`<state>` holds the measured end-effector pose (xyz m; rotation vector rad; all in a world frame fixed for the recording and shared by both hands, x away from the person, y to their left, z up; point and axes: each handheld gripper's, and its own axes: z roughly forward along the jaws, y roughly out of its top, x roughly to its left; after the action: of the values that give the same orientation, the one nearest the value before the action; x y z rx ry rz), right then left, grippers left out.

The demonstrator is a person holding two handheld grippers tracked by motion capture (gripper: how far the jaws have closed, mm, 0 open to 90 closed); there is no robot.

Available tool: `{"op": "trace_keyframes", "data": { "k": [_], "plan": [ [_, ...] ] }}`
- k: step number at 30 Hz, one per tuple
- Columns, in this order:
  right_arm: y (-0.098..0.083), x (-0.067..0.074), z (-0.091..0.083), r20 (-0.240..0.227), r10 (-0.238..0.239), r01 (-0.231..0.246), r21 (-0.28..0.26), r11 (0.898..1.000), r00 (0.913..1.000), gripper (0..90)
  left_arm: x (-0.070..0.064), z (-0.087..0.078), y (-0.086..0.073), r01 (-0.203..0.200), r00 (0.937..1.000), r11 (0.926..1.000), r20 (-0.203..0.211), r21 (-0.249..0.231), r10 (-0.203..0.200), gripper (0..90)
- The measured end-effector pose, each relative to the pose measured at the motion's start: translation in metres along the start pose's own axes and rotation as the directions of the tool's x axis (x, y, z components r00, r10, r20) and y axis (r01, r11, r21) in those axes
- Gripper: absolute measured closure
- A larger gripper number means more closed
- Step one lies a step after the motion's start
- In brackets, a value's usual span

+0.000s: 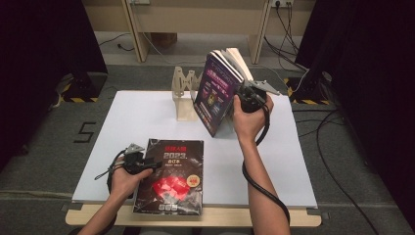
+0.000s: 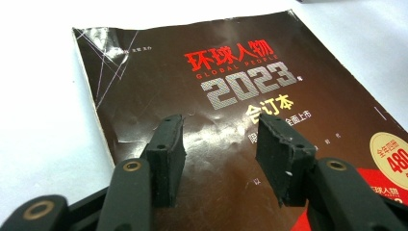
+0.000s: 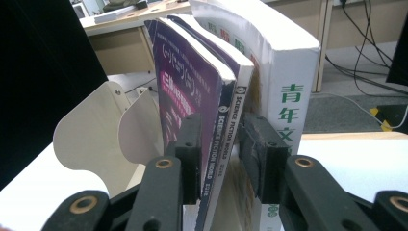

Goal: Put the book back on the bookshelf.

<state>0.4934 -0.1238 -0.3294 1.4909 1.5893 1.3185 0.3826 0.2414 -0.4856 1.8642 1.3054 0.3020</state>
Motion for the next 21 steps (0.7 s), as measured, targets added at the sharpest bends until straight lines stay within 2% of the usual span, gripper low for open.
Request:
{"op": "trace_keyframes", "data": {
  "k": [7,21],
  "plan": [
    [0.001,0.0,0.005,-0.013,0.019,-0.019,0.017,1.0,0.9997,67.0,0.0,0.0,0.0,0.0,1.0,1.0,-0.001,0.001,0.0,52.0],
    [0.002,0.0,0.011,0.0,0.035,-0.035,0.035,0.999,0.9994,65.6,0.0,0.0,0.001,-0.001,1.0,1.0,0.001,0.0,0.001,52.0]
  ]
}}
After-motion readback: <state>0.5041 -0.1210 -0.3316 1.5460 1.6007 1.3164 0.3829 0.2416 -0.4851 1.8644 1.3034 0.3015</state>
